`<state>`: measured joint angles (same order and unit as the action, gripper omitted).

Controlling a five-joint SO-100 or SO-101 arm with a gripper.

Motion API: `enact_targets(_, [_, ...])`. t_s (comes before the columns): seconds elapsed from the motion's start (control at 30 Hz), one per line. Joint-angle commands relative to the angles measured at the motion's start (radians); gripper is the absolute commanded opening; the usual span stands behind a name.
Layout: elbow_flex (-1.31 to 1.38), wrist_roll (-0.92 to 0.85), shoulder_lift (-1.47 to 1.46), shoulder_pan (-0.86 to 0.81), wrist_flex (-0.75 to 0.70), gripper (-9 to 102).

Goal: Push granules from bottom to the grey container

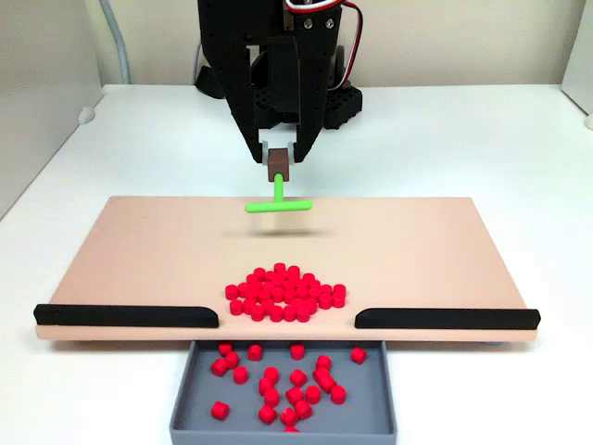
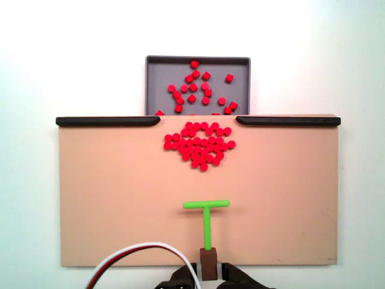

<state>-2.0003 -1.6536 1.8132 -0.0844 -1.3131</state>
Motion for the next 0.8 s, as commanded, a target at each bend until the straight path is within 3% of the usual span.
enact_targets(0.0, [-0.006,0.005,-0.009,-0.002,0.051,0])
enact_targets(0.77, [0.009,0.077,-0.172,0.037,0.167,0])
